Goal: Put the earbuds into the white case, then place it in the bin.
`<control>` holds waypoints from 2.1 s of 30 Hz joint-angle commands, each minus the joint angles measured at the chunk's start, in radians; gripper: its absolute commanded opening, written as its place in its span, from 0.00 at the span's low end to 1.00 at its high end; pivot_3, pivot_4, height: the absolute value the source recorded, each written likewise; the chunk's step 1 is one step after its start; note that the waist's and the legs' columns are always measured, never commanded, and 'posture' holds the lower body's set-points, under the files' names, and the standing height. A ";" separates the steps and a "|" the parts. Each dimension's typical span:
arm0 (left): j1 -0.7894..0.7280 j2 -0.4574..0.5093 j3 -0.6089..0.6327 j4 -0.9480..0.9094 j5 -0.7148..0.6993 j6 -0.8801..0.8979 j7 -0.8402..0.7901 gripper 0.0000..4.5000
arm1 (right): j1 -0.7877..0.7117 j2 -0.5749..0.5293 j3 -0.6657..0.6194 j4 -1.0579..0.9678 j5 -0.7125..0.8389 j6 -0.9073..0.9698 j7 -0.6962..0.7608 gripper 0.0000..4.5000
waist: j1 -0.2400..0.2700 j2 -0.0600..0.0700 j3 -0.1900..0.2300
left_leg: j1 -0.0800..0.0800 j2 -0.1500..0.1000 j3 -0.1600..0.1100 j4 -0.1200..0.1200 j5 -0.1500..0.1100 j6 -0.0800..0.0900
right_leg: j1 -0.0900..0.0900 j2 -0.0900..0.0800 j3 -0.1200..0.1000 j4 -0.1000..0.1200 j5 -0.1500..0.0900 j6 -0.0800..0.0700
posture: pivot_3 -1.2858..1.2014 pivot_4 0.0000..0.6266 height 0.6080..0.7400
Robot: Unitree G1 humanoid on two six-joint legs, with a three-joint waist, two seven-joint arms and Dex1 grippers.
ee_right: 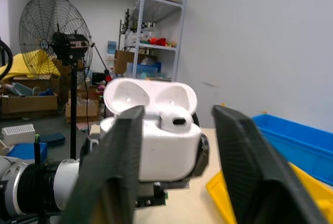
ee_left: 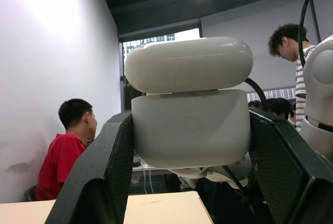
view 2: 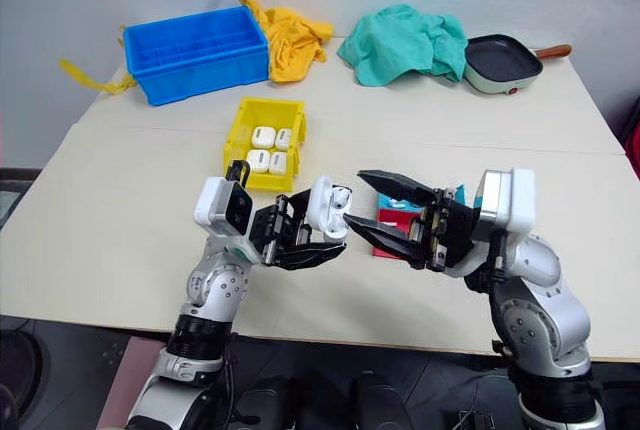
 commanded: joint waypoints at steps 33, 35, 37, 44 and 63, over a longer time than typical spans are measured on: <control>0.147 0.209 0.083 -0.038 0.051 -0.030 0.038 0.62 | -0.361 -0.512 0.154 0.491 -0.470 0.271 0.188 0.99 | -0.001 0.002 0.001 | 0.005 -0.001 0.002 -0.003 0.003 0.000 | 0.002 0.000 0.004 0.001 0.000 0.000 | 0.52 0.24 1.00; 0.144 0.204 0.079 -0.037 0.055 -0.032 0.043 0.62 | -0.477 -0.485 0.245 0.570 -0.529 0.264 0.230 0.95 | 0.001 0.002 0.001 | 0.002 -0.001 0.001 -0.003 0.003 0.000 | -0.001 -0.001 0.003 0.001 0.000 0.000 | 0.52 0.24 1.00; 0.143 0.199 0.076 -0.036 0.056 -0.035 0.046 0.62 | -0.584 -0.445 0.329 0.670 -0.603 0.227 0.264 0.86 | 0.000 0.002 0.001 | -0.001 -0.001 0.001 -0.002 0.002 0.001 | -0.003 -0.002 0.002 0.000 0.000 0.000 | 0.52 0.24 1.00; 0.151 0.195 0.071 -0.040 0.055 -0.044 0.058 0.62 | -0.813 -0.326 0.506 1.045 -0.840 0.007 0.329 0.49 | -0.002 0.002 0.001 | -0.007 -0.001 0.002 -0.001 0.003 0.000 | -0.014 -0.002 0.002 0.008 0.000 0.000 | 0.52 0.24 1.00; 0.199 0.190 0.050 -0.106 0.066 -0.051 0.116 0.62 | -0.979 -0.149 0.587 1.469 -1.103 -0.245 0.380 0.49 | -0.008 0.002 0.001 | -0.006 -0.001 0.003 0.001 0.004 -0.002 | -0.017 -0.002 0.001 0.018 0.000 0.000 | 0.52 0.24 1.00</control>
